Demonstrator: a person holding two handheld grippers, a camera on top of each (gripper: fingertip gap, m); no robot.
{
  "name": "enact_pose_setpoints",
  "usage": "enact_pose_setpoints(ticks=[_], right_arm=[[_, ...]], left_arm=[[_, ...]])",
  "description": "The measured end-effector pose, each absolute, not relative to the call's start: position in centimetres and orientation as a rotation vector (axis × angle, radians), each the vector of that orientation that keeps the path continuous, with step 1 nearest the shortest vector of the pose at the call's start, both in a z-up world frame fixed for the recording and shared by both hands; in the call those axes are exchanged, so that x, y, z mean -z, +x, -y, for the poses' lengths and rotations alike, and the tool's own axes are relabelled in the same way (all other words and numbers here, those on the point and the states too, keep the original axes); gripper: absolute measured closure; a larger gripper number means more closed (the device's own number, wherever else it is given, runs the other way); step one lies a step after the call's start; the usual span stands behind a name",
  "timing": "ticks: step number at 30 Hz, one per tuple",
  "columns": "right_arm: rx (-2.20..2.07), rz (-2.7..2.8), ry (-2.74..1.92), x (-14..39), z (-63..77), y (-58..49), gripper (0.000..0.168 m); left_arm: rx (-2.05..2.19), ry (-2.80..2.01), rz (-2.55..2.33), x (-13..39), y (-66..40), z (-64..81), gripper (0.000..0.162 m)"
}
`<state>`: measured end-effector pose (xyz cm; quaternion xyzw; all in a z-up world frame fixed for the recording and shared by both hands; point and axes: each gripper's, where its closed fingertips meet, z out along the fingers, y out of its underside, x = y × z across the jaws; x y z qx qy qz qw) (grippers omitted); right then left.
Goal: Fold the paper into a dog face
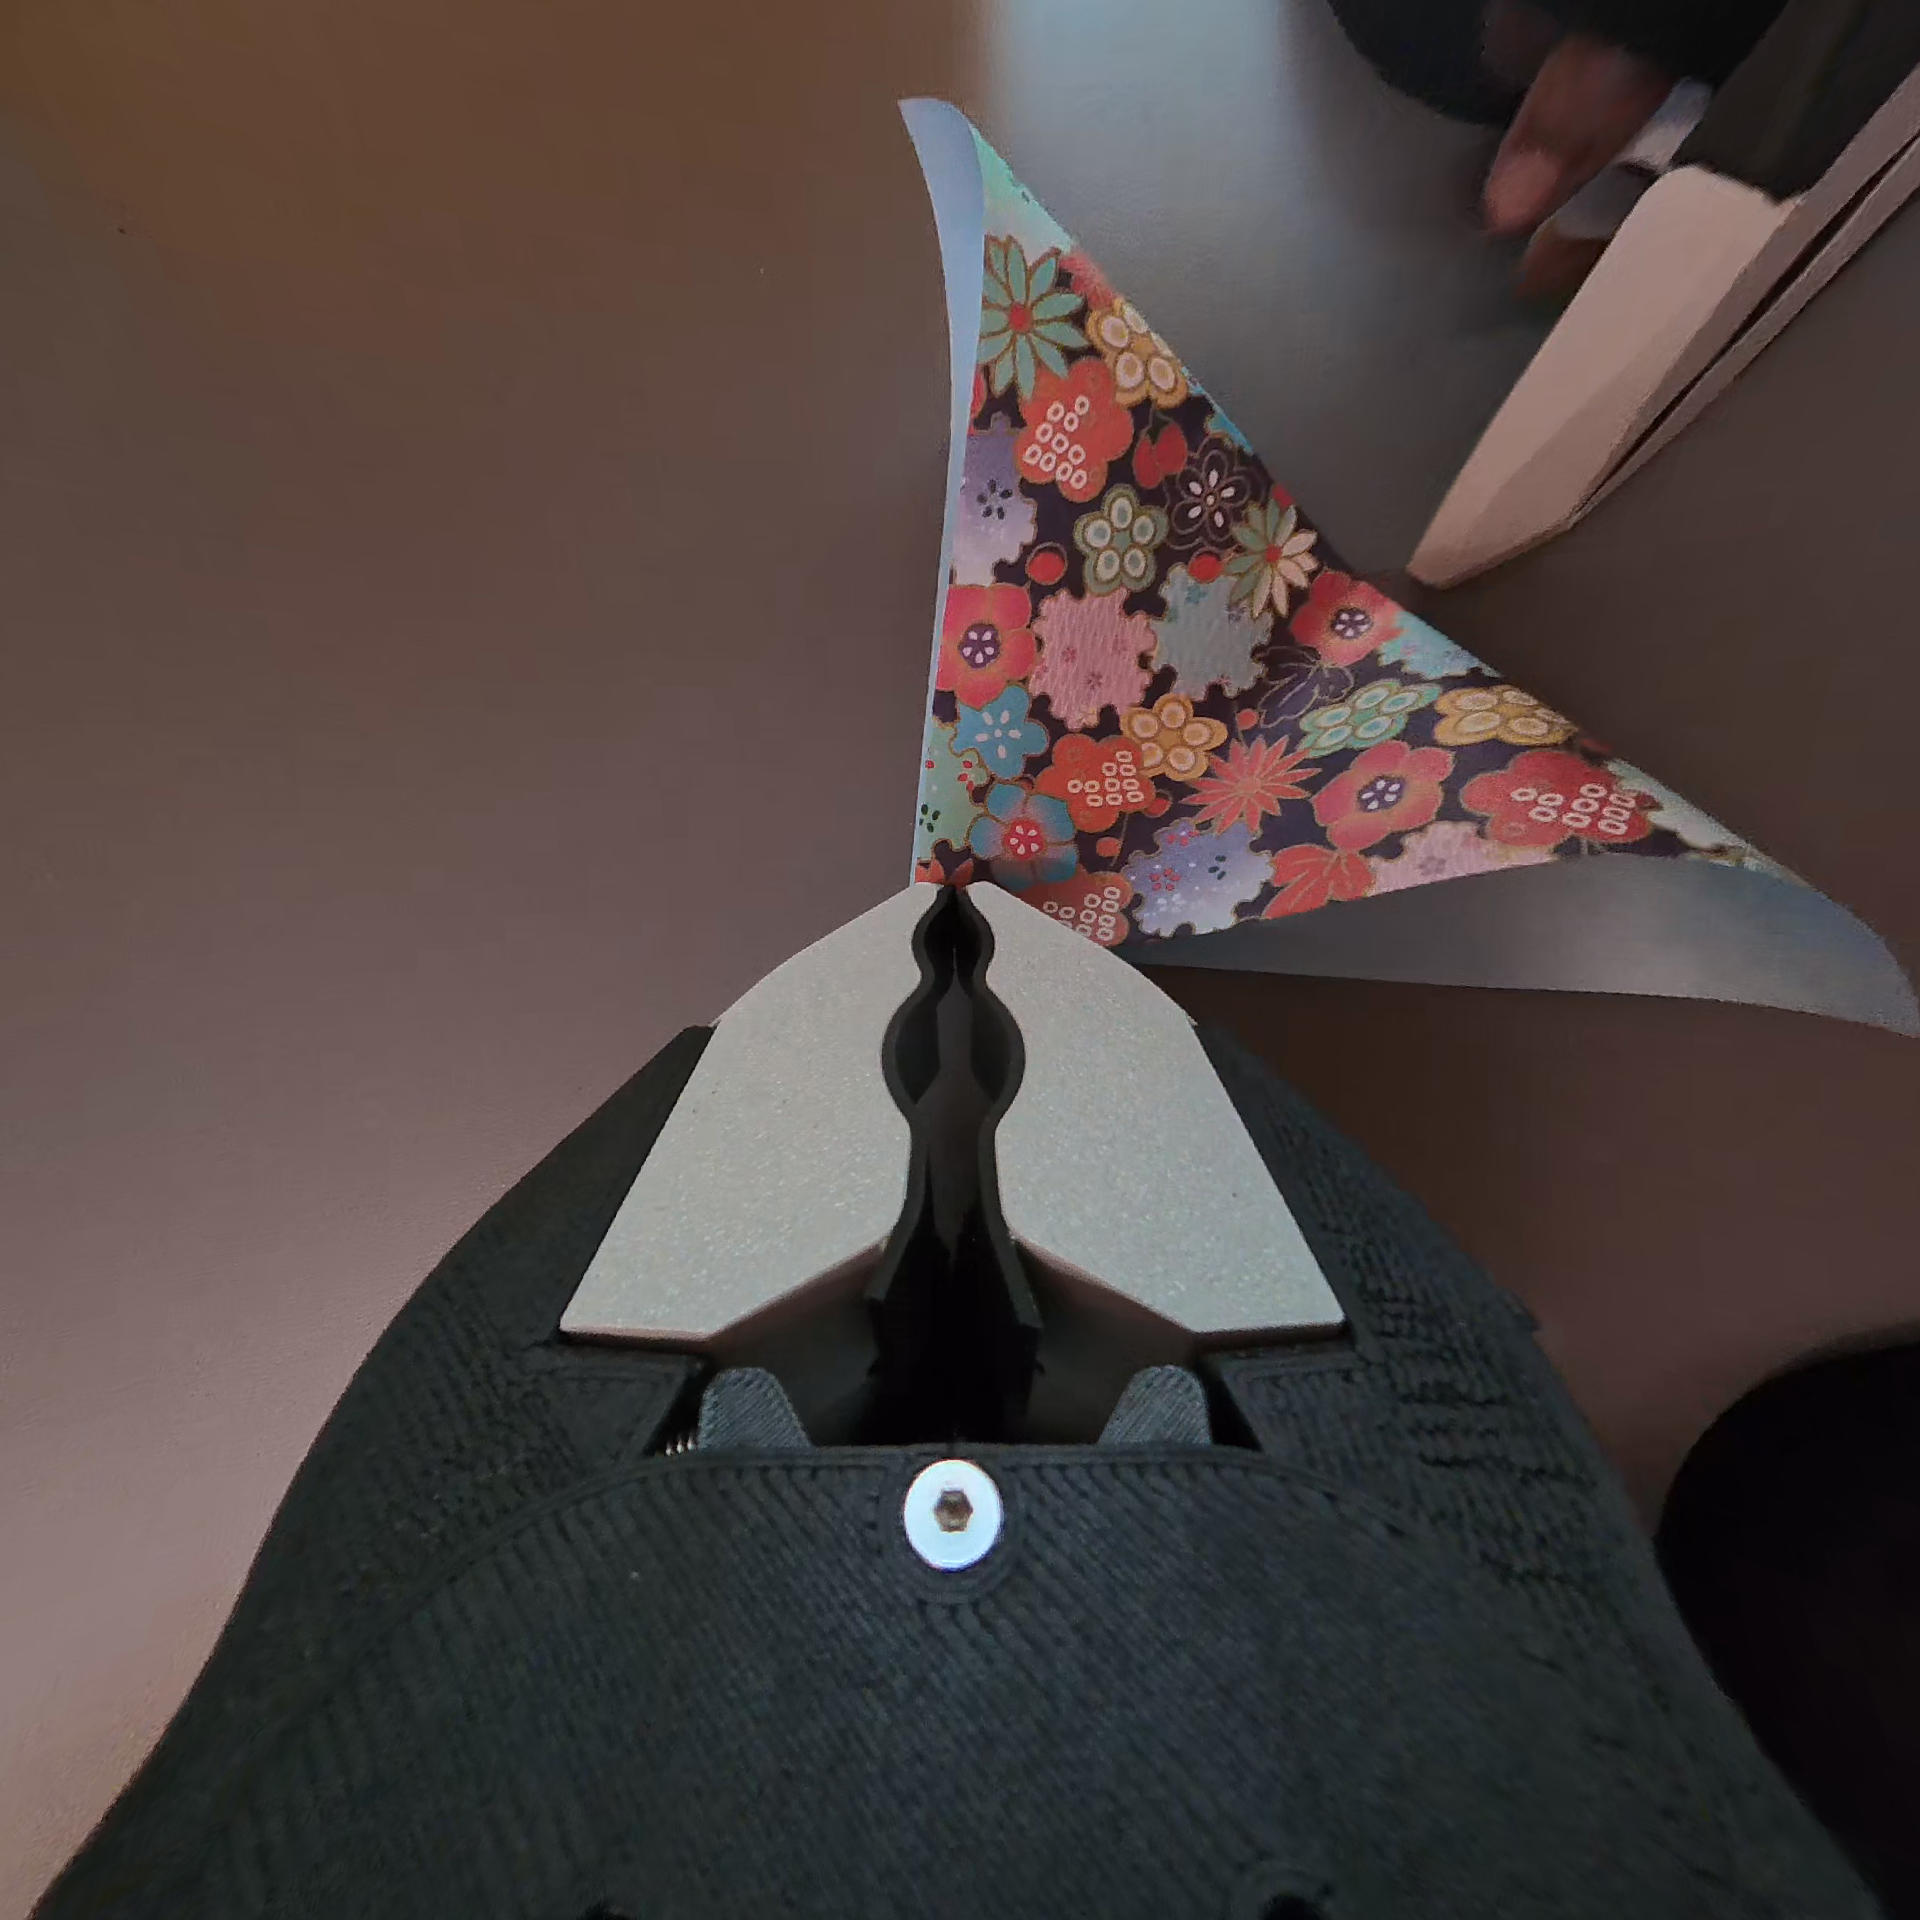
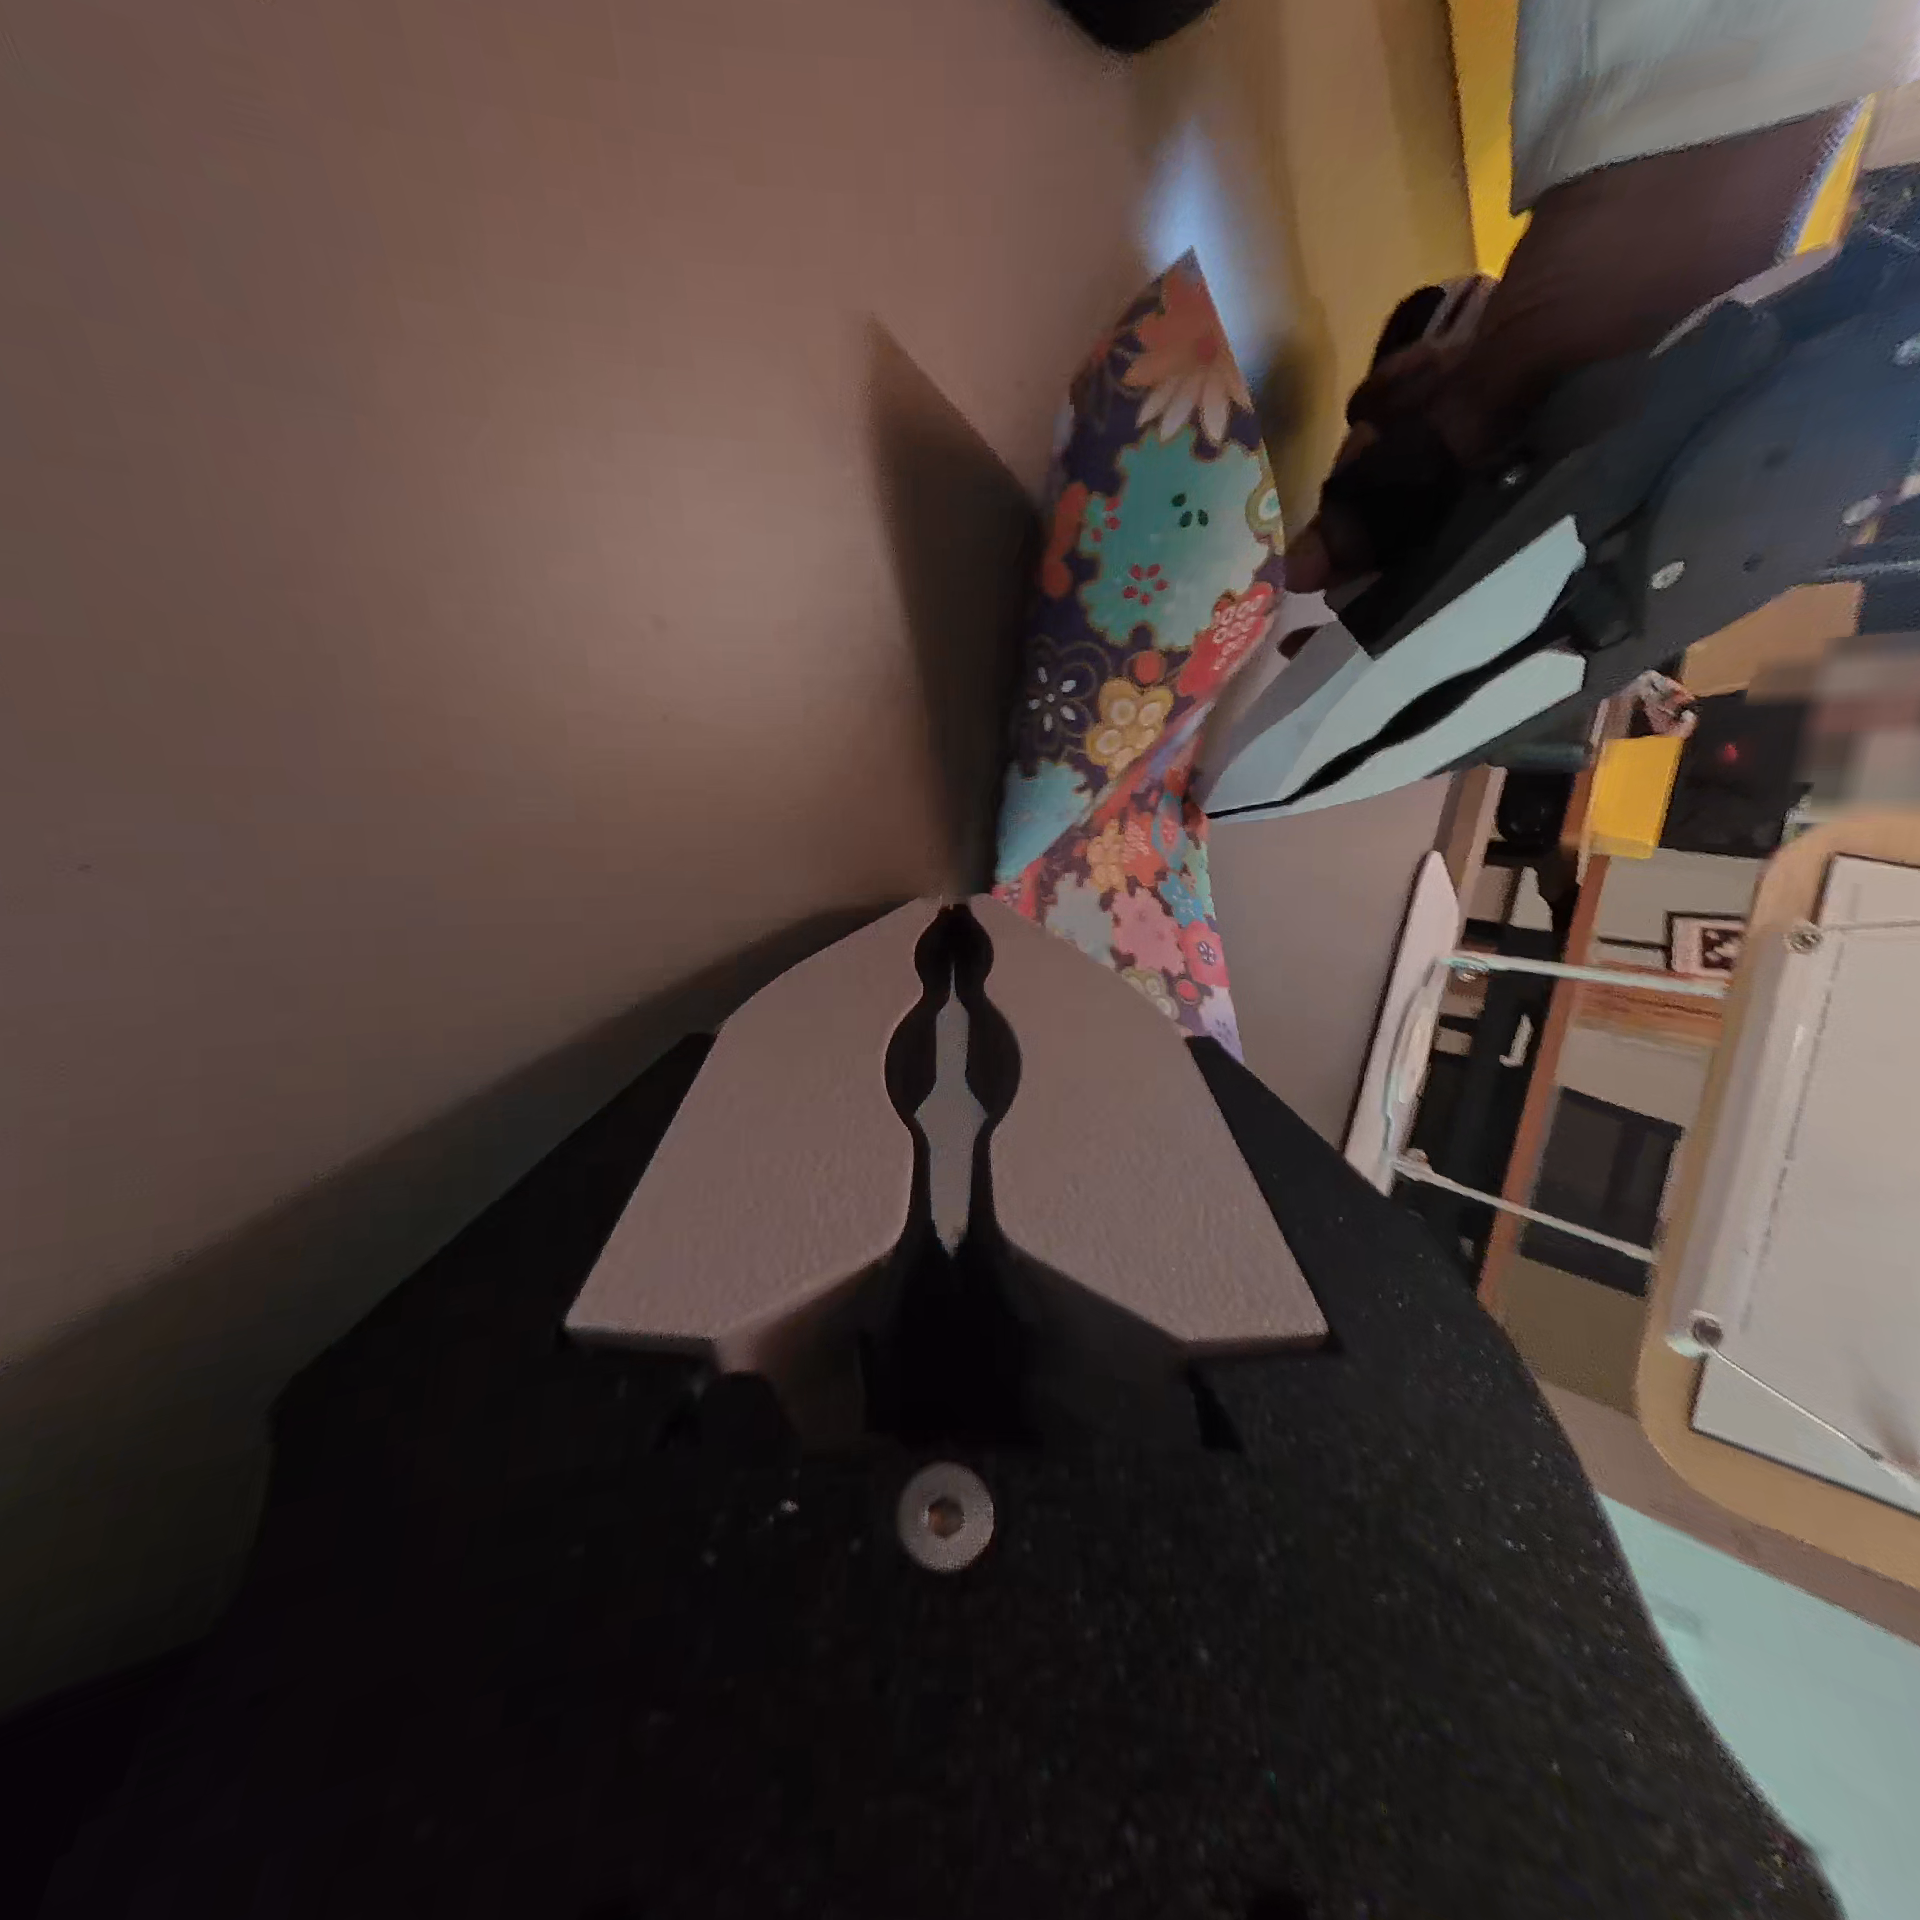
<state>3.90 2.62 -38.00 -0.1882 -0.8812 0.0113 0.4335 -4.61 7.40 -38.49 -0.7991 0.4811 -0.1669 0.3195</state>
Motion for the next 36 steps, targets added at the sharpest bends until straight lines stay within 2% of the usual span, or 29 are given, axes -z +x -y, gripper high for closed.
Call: enact_pose_setpoints(ticks=[5,10,27,29,33,36], right_arm=[[-0.01,2.077,-0.406,34.8,-4.1,2.9,0.168],[0.249,2.083,-0.176,36.3,-5.7,1.4,0.168],[0.148,2.149,-0.215,37.8,-3.3,0.9,0.168],[0.135,2.135,-0.236,37.8,-3.3,0.9,0.168],[0.127,2.123,-0.249,37.8,-3.3,0.9,0.168],[0.128,2.115,-0.25,37.8,-3.3,1.0,0.168]], left_arm=[[0.416,-2.095,-1.28,38.5,-4.6,-7.4,0.16],[0.397,-2.09,-1.285,38.5,-4.6,-7.4,0.16],[0.352,-2.103,-1.272,38.4,-5.0,-7.7,0.162],[0.23,-2.114,-1.262,37.3,-5.7,-8.2,0.162],[0.337,-2.006,-1.252,33.8,-1.5,-6.9,0.162],[0.403,-2.077,-1.388,36.1,1.0,-4.8,0.162]])
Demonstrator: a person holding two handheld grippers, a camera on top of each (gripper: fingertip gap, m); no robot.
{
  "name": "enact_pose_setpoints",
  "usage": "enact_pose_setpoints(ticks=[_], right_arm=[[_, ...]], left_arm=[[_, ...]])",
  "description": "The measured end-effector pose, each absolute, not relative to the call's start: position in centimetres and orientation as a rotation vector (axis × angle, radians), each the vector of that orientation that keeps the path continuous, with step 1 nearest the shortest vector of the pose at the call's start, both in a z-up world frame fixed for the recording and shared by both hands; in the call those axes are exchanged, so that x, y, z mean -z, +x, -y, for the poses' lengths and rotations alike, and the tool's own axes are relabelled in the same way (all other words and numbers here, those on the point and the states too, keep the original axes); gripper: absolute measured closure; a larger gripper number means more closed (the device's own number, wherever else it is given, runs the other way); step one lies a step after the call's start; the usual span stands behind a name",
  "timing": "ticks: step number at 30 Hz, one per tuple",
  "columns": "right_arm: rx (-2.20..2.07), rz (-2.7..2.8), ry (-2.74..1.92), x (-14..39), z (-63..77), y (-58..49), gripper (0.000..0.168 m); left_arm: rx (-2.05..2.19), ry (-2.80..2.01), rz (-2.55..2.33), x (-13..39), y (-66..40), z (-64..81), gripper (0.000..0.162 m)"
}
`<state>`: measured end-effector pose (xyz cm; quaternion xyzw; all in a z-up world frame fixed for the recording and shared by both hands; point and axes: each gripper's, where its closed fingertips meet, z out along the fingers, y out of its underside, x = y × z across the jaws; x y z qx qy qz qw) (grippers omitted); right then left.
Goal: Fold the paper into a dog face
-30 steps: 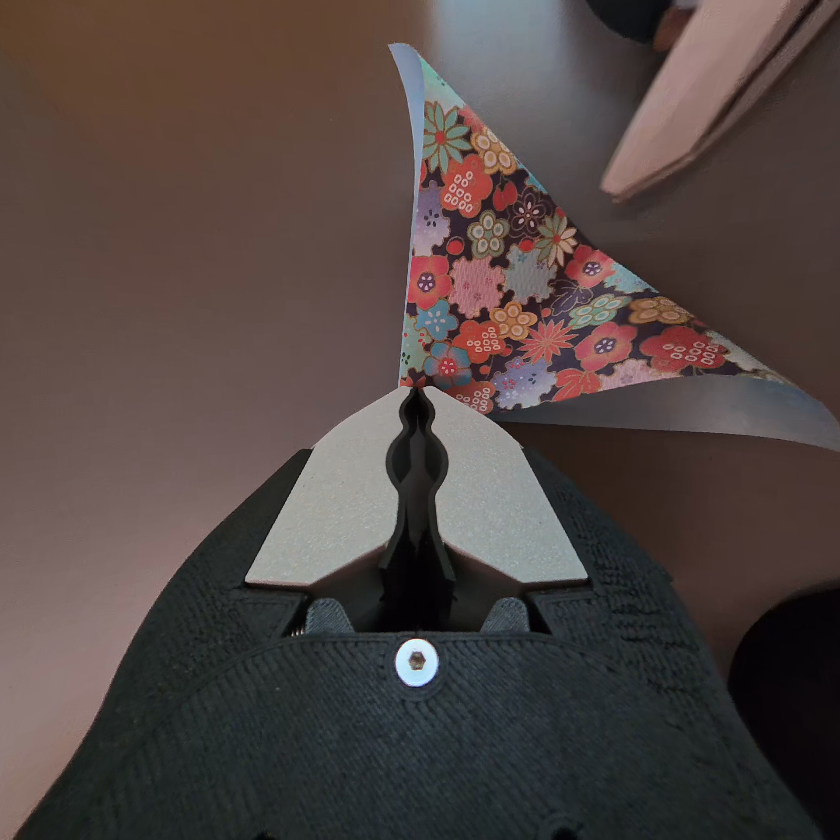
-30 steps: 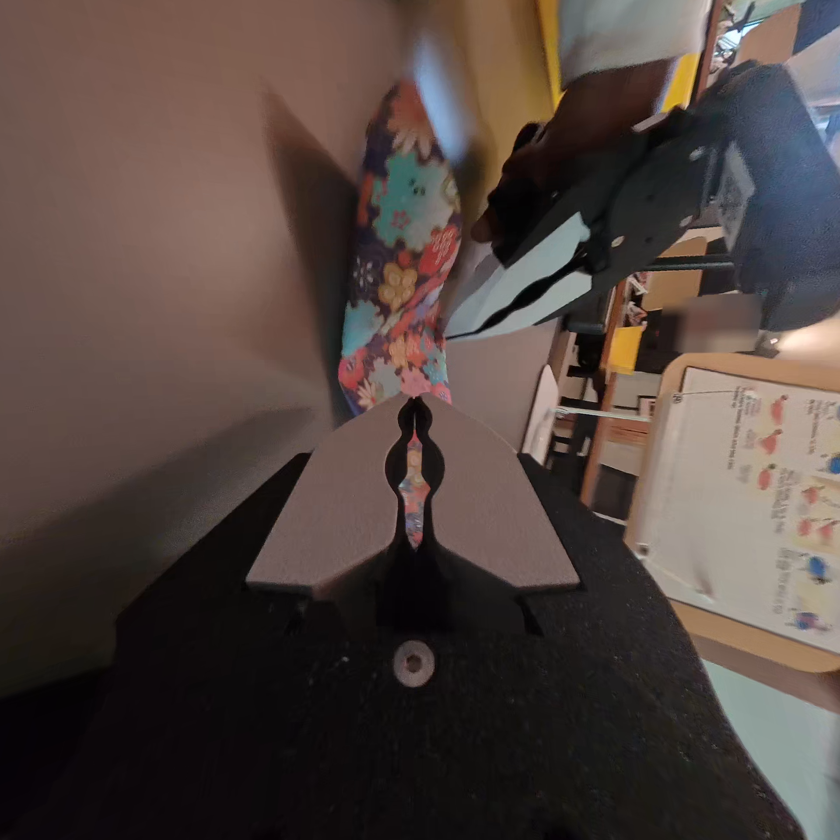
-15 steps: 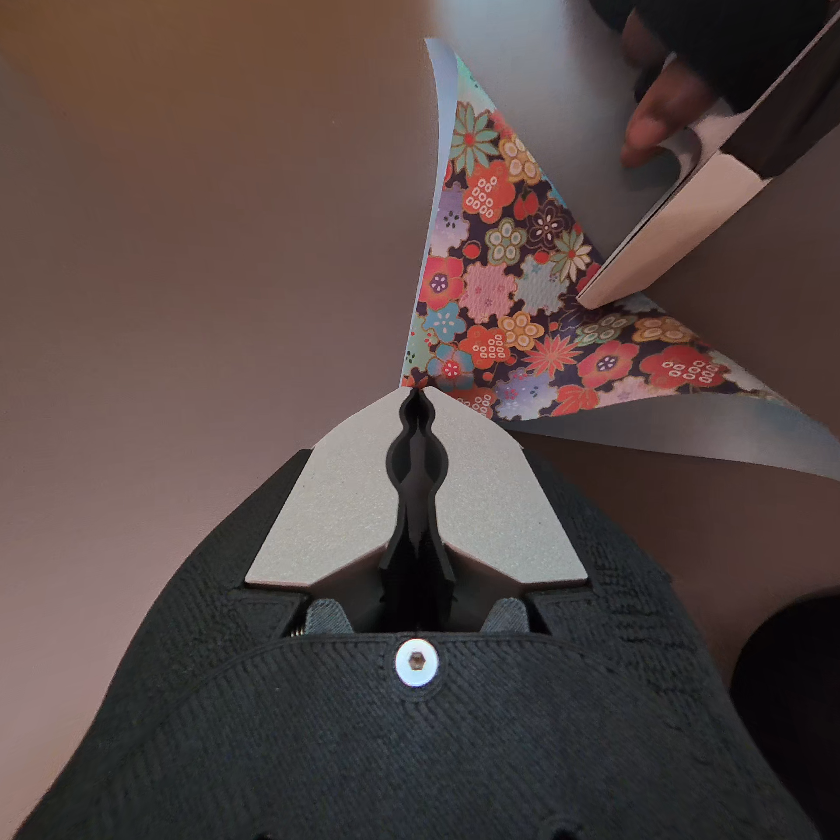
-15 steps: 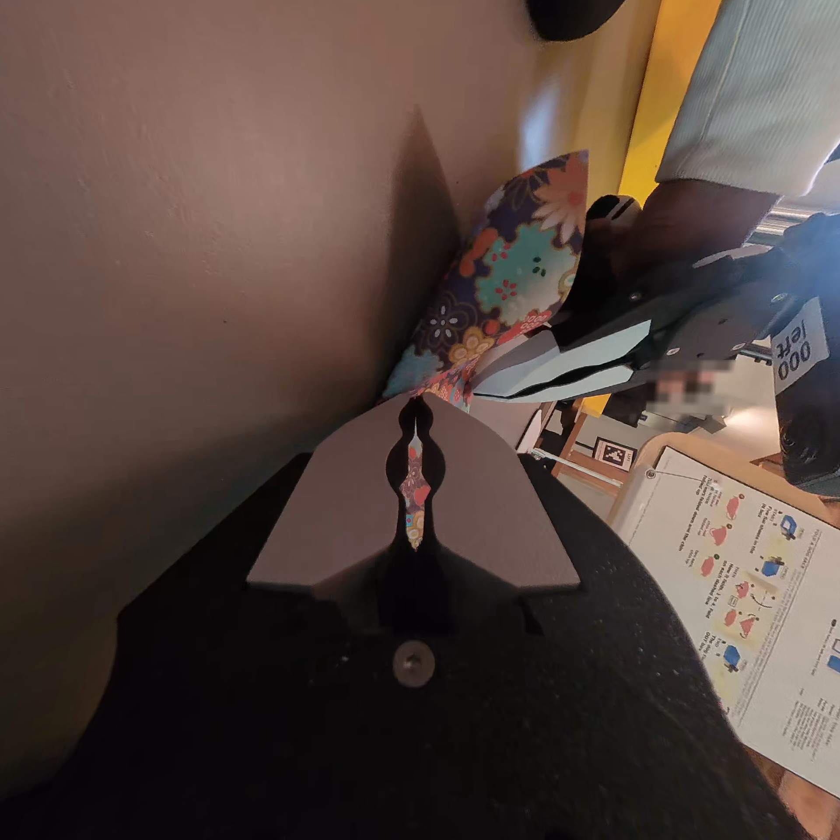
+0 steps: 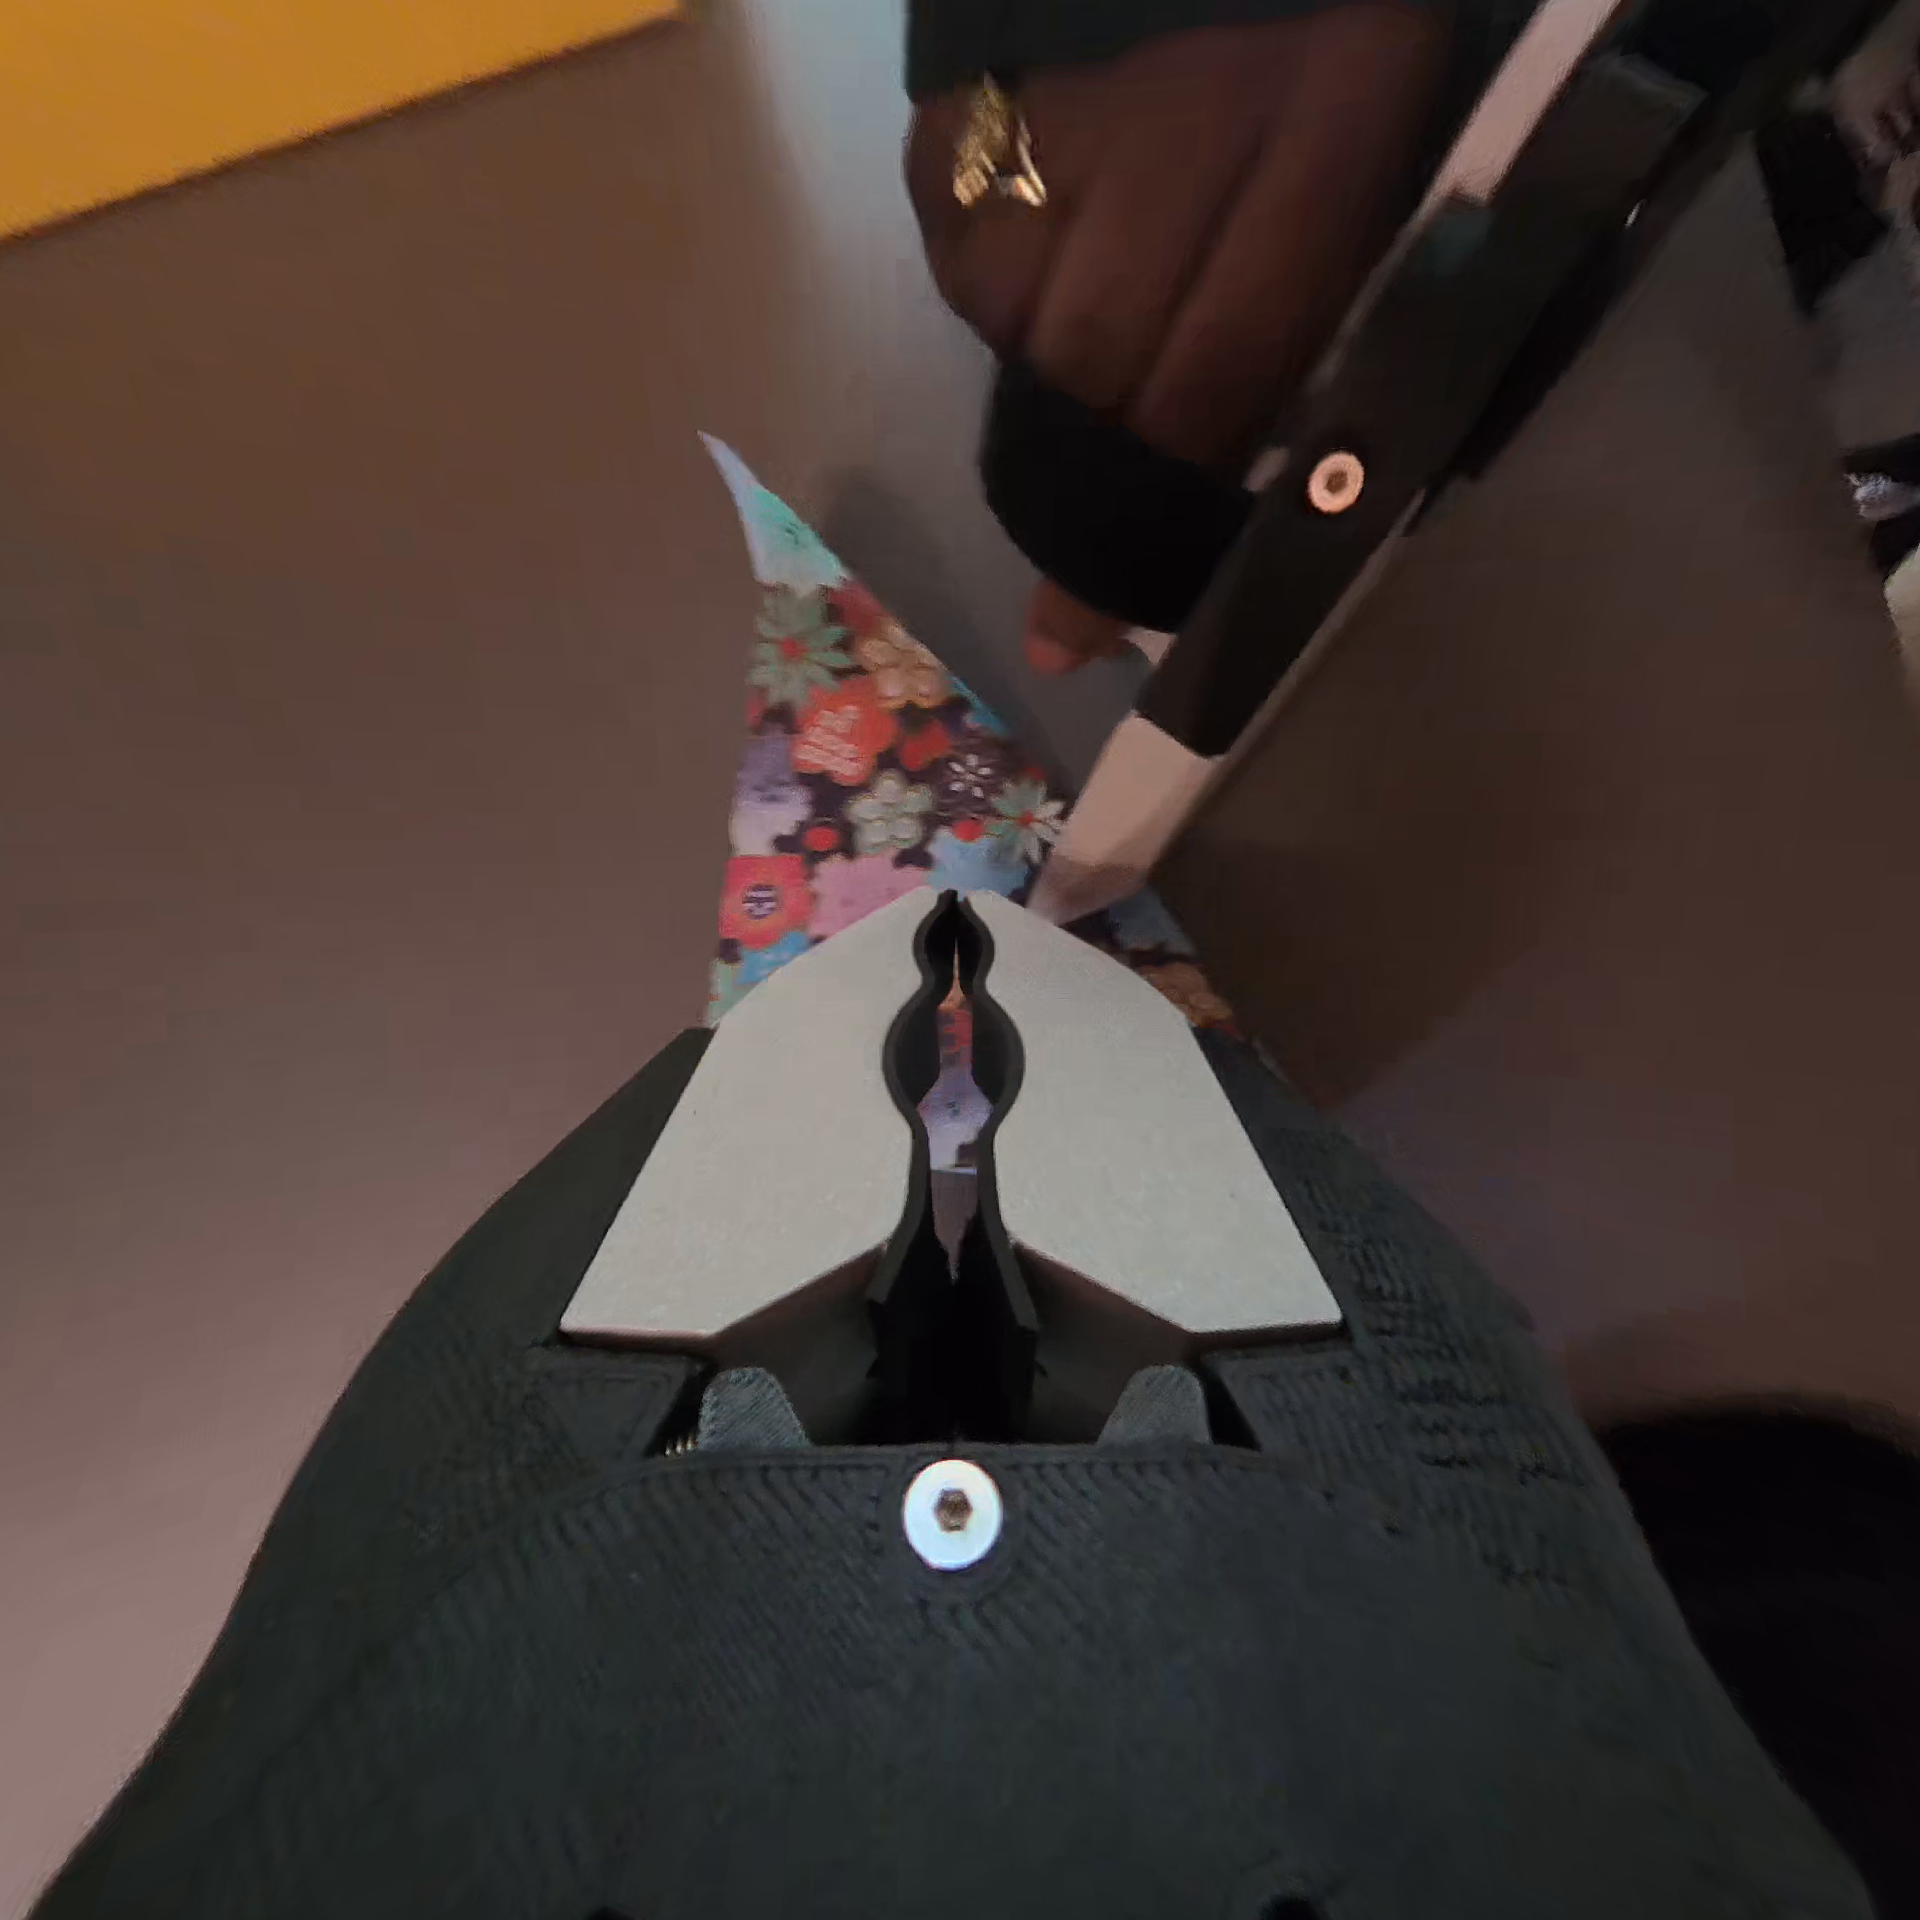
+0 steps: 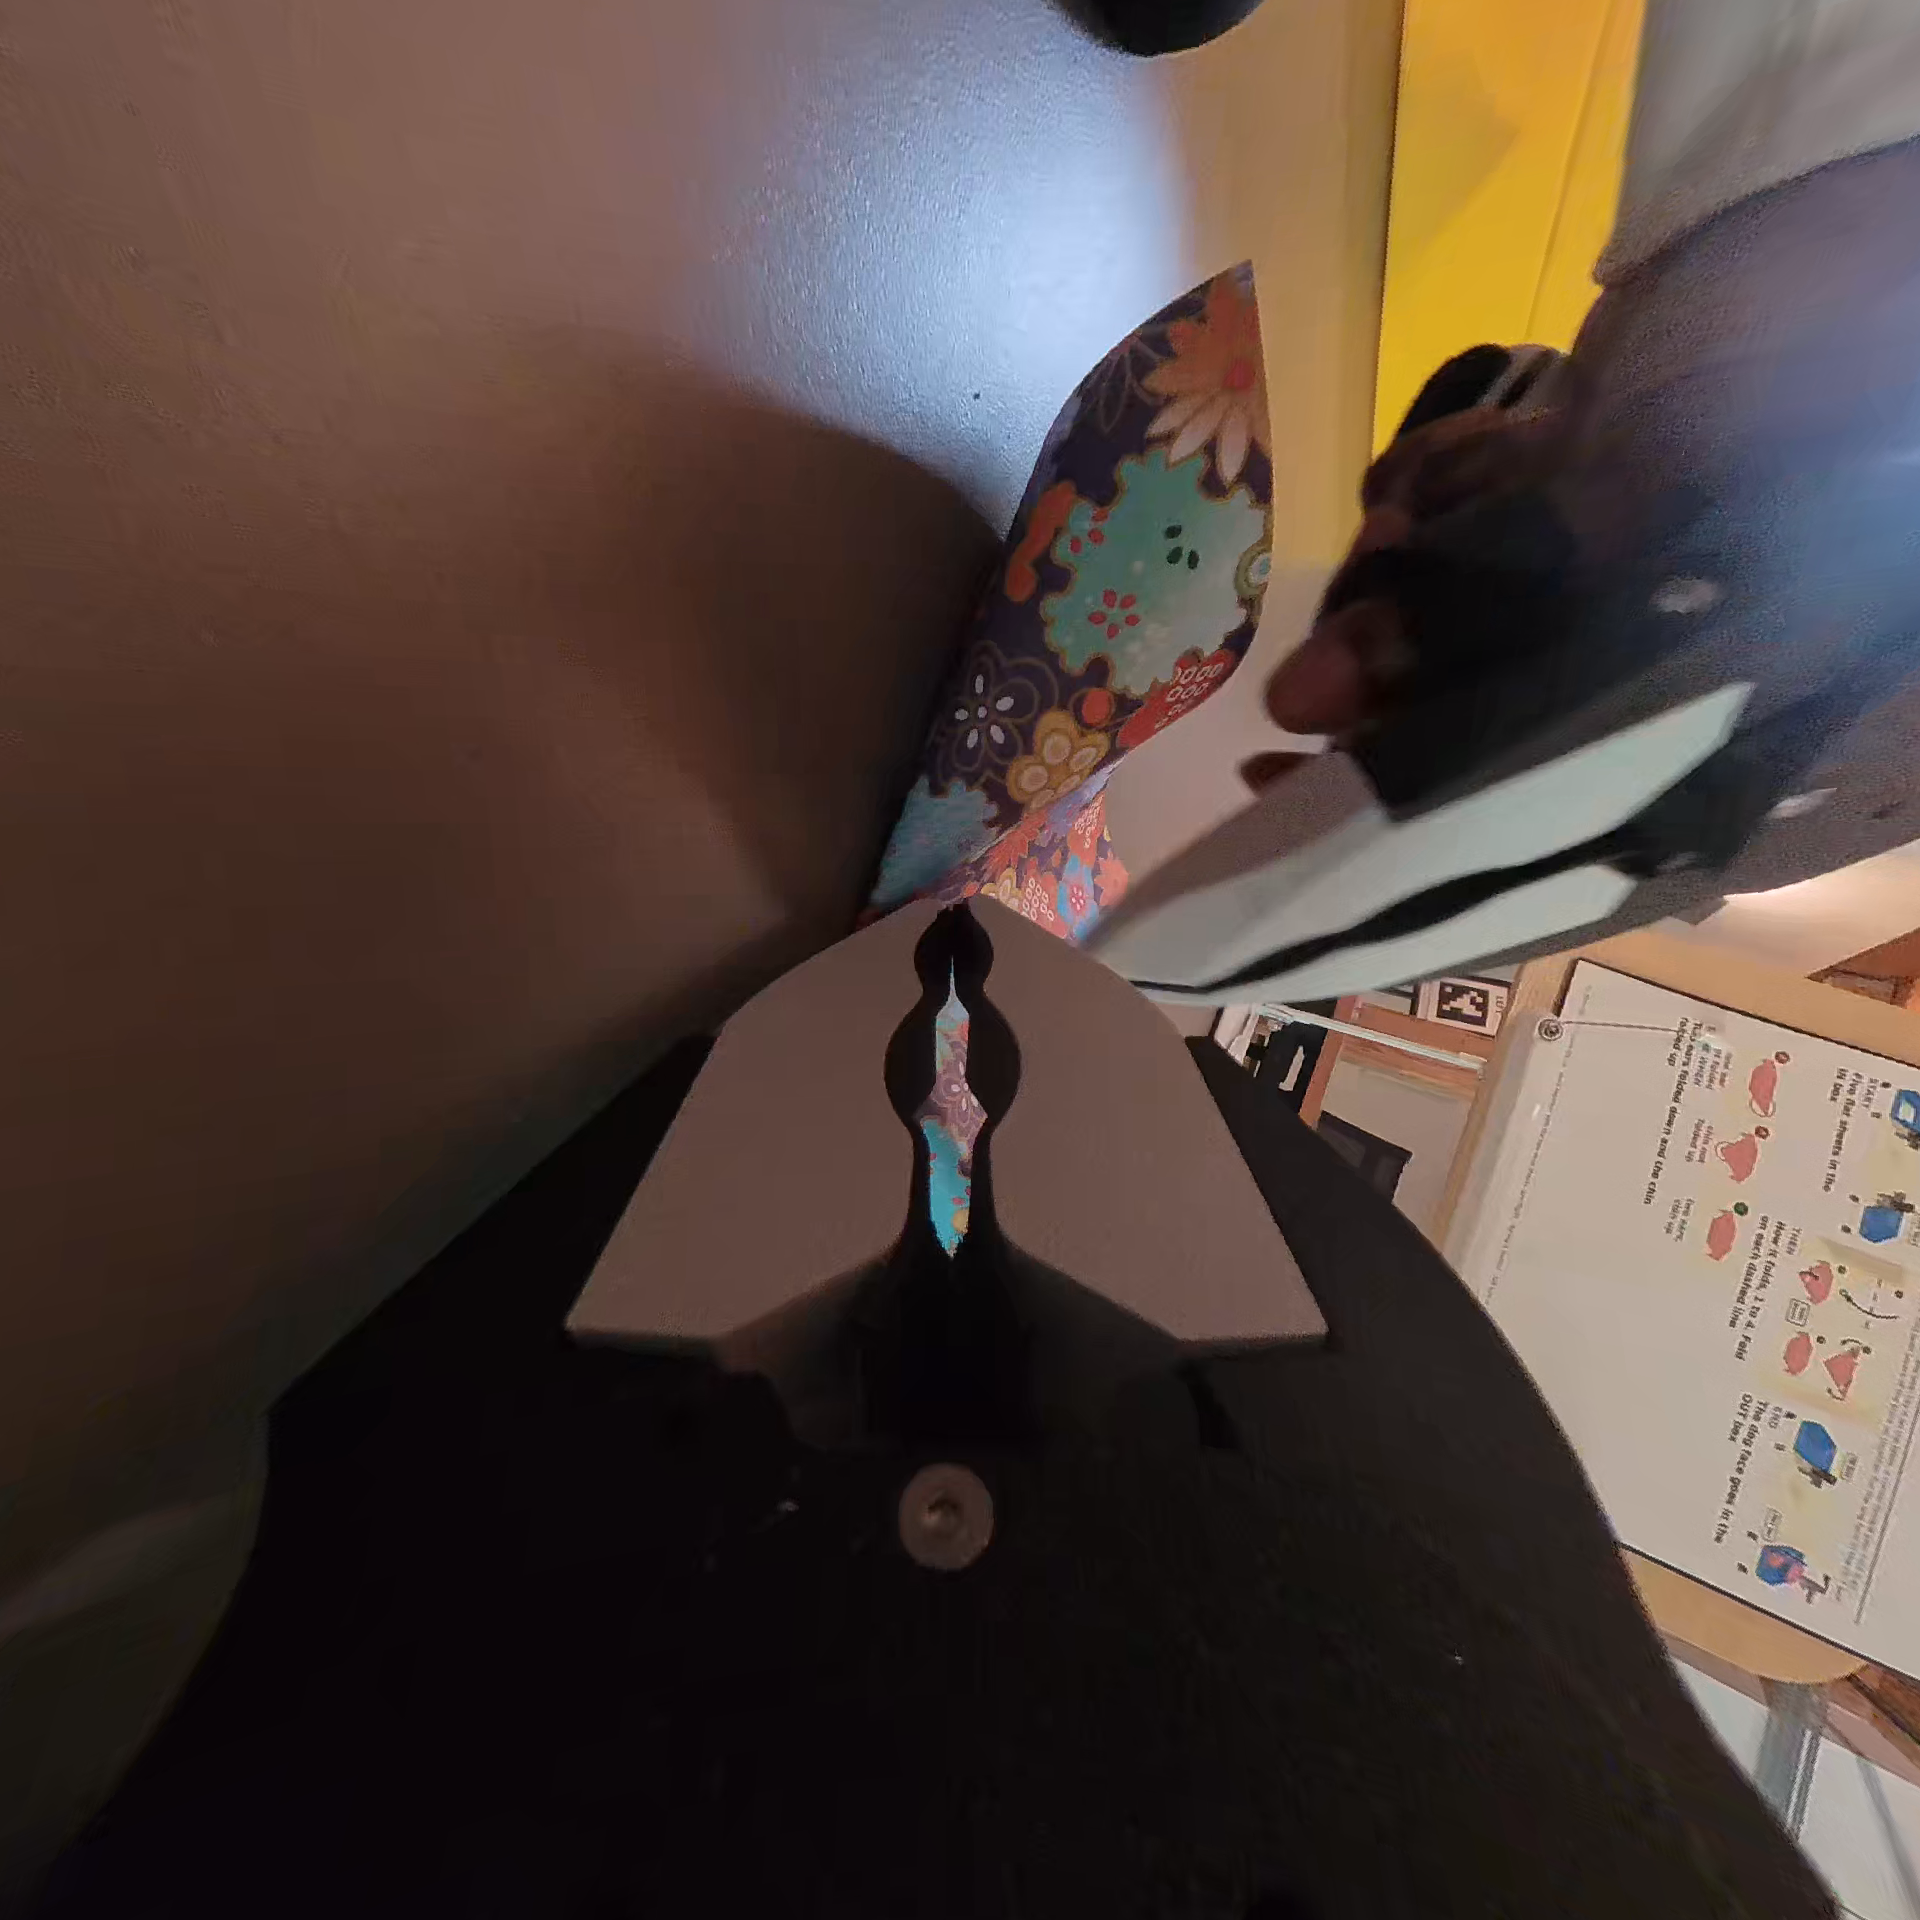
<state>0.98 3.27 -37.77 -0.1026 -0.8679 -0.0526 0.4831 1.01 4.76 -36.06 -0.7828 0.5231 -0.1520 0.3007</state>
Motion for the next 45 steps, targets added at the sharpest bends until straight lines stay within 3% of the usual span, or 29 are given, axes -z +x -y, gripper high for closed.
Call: enact_pose_setpoints(ticks=[3,10,27,38,41,45], right_arm=[[0.139,2.105,-0.257,37.7,-3.3,1.0,0.168],[0.324,2.087,-0.202,37.6,-4.9,1.6,0.168],[0.143,2.092,0.05,36.5,-6.1,0.8,0.168],[0.182,2.372,-0.012,38.1,-6.2,0.2,0.168],[0.221,2.405,-0.191,38.1,-6.3,0.3,0.168],[0.365,2.357,-0.44,38.1,-6.5,0.4,0.168]], left_arm=[[0.386,-2.163,-1.455,38.6,0.9,-3.9,0.161],[0.351,-2.135,-1.494,38.6,0.7,-3.8,0.162],[0.422,-2.046,-1.483,38.5,0.8,-3.8,0.162],[0.505,-1.744,-1.883,38.5,-0.3,-3.0,0.162],[0.362,-1.917,-1.665,37.2,-3.4,-4.4,0.162],[0.019,-2.113,-0.898,30.4,-8.0,-5.1,0.162]])
